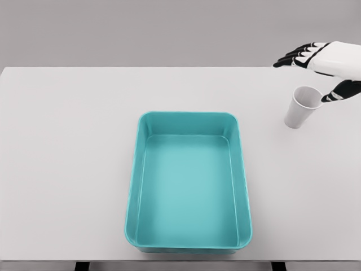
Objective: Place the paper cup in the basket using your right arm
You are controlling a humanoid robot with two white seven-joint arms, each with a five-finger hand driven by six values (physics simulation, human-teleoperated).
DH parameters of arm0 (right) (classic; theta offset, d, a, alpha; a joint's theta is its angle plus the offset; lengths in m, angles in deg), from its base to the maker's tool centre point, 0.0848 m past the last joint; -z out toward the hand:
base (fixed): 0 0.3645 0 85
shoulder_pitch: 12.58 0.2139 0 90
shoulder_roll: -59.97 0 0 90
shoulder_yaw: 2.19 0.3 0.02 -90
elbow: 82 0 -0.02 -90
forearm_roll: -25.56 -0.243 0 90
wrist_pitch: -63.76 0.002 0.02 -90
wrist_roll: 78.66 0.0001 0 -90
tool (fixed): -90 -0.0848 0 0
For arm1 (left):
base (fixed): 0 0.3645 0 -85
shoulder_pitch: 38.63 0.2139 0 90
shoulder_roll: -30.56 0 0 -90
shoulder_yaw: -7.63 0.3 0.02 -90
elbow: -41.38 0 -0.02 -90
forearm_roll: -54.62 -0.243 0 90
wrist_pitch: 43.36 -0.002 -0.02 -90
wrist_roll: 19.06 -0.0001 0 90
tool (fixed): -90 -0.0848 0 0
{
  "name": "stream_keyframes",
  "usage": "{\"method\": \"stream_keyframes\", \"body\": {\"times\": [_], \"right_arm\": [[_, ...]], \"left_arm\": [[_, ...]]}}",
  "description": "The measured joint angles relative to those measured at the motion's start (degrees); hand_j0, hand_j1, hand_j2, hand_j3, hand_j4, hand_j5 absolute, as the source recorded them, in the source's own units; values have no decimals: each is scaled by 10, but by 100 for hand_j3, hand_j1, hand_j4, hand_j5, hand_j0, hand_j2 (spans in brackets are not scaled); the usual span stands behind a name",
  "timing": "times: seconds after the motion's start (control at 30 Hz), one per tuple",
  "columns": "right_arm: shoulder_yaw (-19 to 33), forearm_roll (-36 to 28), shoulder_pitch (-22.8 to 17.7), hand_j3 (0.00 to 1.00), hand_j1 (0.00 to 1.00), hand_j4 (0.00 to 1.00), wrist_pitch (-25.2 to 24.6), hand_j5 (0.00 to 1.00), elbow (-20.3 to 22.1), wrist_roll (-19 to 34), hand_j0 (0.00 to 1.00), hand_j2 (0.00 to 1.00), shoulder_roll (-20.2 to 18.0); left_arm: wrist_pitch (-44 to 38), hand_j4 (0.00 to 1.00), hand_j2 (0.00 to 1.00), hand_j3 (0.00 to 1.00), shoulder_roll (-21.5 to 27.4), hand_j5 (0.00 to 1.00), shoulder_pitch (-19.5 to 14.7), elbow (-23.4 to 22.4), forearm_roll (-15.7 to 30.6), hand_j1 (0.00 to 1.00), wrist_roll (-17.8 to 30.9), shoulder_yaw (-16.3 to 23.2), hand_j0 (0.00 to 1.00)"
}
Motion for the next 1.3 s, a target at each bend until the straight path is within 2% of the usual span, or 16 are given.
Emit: {"method": "stream_keyframes", "body": {"times": [0.2, 0.27, 0.33, 0.43, 0.5, 0.53, 0.63, 0.8, 1.03, 1.3], "right_arm": [[-3, -3, -5, 100, 100, 100, -1, 100, -3, 1, 100, 100, 1], [-4, -42, -11, 100, 100, 100, -18, 100, -20, 1, 100, 100, 1], [-4, -156, -12, 100, 100, 100, -45, 100, -87, 1, 100, 100, 9], [6, -321, -12, 100, 100, 100, -58, 100, -248, 1, 100, 100, 49], [15, -377, -14, 100, 100, 100, -51, 100, -347, 1, 100, 100, 84], [17, -393, -29, 100, 100, 100, -43, 100, -386, 1, 100, 100, 99], [16, -414, -45, 100, 100, 100, -16, 100, -460, 1, 100, 100, 135], [0, -403, -50, 100, 100, 100, 17, 100, -520, 1, 100, 100, 166], [-7, -398, -50, 100, 100, 100, 46, 100, -577, 1, 100, 100, 182], [-13, -391, -48, 100, 100, 100, 59, 100, -595, 1, 100, 100, 210]], "left_arm": [[0, 100, 100, 100, 0, 100, 1, 0, 0, 100, 0, 0, 100], [0, 100, 100, 100, 0, 100, 1, 0, 0, 100, 0, 0, 100], [0, 100, 100, 100, 0, 100, 1, 0, 0, 100, 0, 0, 100], [0, 100, 100, 100, 0, 100, 1, 0, 0, 100, 0, 0, 100], [0, 100, 100, 100, 0, 100, 0, 0, 0, 100, 0, 0, 100], [0, 100, 100, 100, 0, 100, 0, 0, 0, 100, 0, 0, 100], [0, 100, 100, 100, 0, 100, 1, 0, 0, 100, 0, 0, 100], [0, 100, 100, 100, 0, 100, 1, 0, 0, 100, 0, 0, 100], [0, 100, 100, 100, 0, 100, 0, 0, 0, 100, 0, 0, 100], [0, 100, 100, 100, 0, 100, 1, 0, 0, 100, 0, 0, 100]]}}
